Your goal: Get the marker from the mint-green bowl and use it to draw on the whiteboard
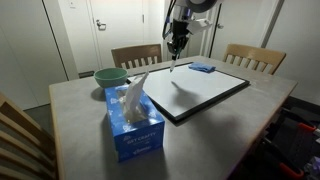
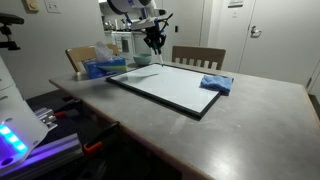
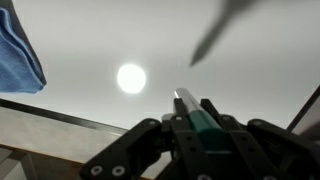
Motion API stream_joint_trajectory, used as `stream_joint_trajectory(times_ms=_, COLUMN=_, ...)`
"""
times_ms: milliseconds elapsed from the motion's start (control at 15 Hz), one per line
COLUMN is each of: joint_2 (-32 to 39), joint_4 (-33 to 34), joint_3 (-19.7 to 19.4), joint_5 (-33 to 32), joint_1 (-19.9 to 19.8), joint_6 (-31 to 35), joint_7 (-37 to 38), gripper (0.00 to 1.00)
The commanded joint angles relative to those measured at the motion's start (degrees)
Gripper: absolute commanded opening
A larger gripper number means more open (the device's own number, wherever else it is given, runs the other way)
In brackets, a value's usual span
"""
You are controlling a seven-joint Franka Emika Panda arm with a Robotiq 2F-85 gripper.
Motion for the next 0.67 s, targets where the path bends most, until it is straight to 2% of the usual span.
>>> stream_joint_trajectory(times_ms=0, joint_2=-2.1, joint_4=-3.4, joint_3=-3.6, joint_5=-4.2, joint_1=2.6, joint_6=6.4, joint_7=5.8, gripper=0.05)
stream_joint_trajectory(times_ms=133, joint_2=-1.6, joint_4=-3.9, joint_3=-3.7, joint_5=-3.2, joint_1=2.5, joint_6=9.7, joint_7=6.3, gripper=0.05)
stream_joint_trajectory(times_ms=267, joint_2=-1.3, joint_4=-4.8, joint_3=-0.5, joint_5=2.9, joint_1=-0.3, joint_6=12.3, joint_7=2.2, gripper=0.05)
stream_joint_trajectory(times_ms=600, joint_2=-1.0, joint_4=-6.0, joint_3=4.4, joint_5=13.9, joint_1=-3.4, joint_6=14.7, joint_7=-4.6, gripper=0.05)
